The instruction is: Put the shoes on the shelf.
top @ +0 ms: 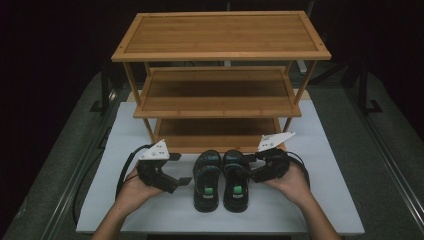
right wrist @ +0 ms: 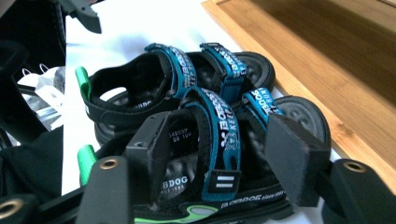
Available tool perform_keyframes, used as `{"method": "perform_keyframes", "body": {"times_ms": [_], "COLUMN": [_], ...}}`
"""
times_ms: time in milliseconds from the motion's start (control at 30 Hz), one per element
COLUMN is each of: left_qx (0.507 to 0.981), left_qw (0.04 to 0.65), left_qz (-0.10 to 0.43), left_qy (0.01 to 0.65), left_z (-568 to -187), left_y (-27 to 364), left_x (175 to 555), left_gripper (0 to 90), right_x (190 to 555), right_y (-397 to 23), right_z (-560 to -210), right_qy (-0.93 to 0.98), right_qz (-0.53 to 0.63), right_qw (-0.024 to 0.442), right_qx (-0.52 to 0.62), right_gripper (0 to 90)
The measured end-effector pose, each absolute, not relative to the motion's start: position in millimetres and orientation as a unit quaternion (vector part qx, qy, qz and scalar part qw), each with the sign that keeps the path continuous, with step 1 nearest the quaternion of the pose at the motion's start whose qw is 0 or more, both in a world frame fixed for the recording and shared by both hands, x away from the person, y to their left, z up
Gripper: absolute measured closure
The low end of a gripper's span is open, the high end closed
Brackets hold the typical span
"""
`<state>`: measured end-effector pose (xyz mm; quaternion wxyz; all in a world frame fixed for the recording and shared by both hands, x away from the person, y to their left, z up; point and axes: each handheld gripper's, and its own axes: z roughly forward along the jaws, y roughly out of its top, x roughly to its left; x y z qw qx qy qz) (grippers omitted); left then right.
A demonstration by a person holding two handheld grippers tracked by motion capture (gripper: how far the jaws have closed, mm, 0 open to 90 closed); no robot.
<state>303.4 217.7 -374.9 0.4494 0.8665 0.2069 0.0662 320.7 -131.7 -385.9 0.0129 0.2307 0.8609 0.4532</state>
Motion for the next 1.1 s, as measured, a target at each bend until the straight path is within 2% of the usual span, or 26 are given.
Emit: {"method": "perform_keyframes", "body": {"times_ms": [67, 133, 200, 433, 700, 867, 1100], "left_qx": [0.871, 0.876, 0.878, 0.891, 0.9, 0.901, 0.885], "left_qw": [0.447, 0.443, 0.442, 0.425, 0.403, 0.397, 0.419], "left_qz": [0.063, 0.063, 0.059, 0.019, 0.028, 0.041, 0.085], "left_qy": [0.195, 0.177, 0.173, 0.161, 0.164, 0.169, 0.186], "left_z": [-374.0, -374.2, -375.9, -391.0, -399.4, -399.1, -391.0], "left_y": [209.2, 200.4, 194.1, 177.5, 171.7, 169.4, 169.9], "left_x": [305.7, 308.0, 310.3, 320.6, 321.1, 318.7, 318.3], "left_gripper": [16.3, 22.7, 25.0, 48.9, 63.8, 69.0, 70.9], "right_x": [320.1, 319.2, 318.8, 321.5, 321.6, 319.9, 321.2], "right_y": [-132.0, -132.6, -133.6, -132.3, -131.8, -128.9, -126.8], "right_z": [-387.1, -388.1, -389.7, -398.0, -404.1, -405.1, -398.5], "right_qy": [0.862, 0.863, 0.863, 0.868, 0.868, 0.867, 0.861], "right_qz": [0.451, 0.449, 0.448, 0.435, 0.431, 0.43, 0.437], "right_qw": [0.012, 0.011, 0.008, -0.001, -0.009, -0.003, 0.01], "right_qx": [0.23, 0.233, 0.233, 0.24, 0.247, 0.252, 0.26], "right_gripper": [43.2, 43.8, 46.2, 51.1, 62.0, 68.2, 69.3]}}
